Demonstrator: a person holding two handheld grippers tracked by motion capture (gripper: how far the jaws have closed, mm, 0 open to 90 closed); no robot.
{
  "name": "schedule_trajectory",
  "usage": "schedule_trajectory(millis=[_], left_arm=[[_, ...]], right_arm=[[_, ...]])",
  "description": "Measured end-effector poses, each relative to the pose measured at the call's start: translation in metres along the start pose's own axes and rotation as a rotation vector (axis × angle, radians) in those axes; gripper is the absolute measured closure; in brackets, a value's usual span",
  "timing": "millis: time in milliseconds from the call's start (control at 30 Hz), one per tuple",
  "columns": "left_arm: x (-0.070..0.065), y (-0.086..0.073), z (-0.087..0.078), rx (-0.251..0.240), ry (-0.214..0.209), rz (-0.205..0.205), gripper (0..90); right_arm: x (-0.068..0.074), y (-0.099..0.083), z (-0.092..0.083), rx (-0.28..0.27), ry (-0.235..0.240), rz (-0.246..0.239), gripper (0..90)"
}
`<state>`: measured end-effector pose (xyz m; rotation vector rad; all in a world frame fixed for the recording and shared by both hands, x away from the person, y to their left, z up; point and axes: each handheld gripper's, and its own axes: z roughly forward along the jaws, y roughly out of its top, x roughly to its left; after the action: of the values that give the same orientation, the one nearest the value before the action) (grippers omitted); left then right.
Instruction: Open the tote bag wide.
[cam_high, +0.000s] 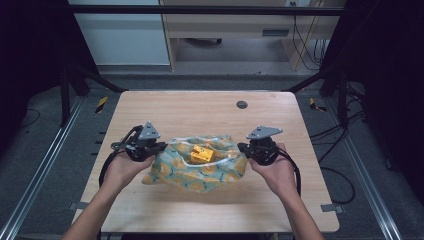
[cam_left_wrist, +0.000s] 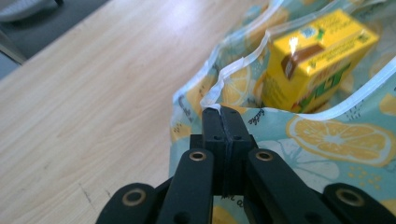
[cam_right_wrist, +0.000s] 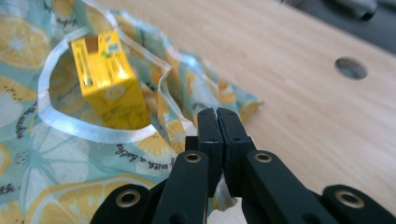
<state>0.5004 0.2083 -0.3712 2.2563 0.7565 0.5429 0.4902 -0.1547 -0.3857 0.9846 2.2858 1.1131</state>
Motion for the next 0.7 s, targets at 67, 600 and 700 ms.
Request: schedule_trajectory(millis=[67,600,700], left_arm=[[0.000,0.002,-0.006,-0.022,0.013,-0.001,90.0],[-0.017,-0.004,-0.057,-0.186,0.010,0.020,90.0],[-0.022,-0.008,-0.064,-0.199,0.006,0.028,90.0]], right_arm=[[0.000,0.003,-0.004,-0.032,-0.008,-0.008,89.1],[0.020,0.005,-0.043,-0.183,-0.018,-0.070,89.1],[0.025,-0.003,-0.048,-0.189,-0.011,-0.081,89.1]])
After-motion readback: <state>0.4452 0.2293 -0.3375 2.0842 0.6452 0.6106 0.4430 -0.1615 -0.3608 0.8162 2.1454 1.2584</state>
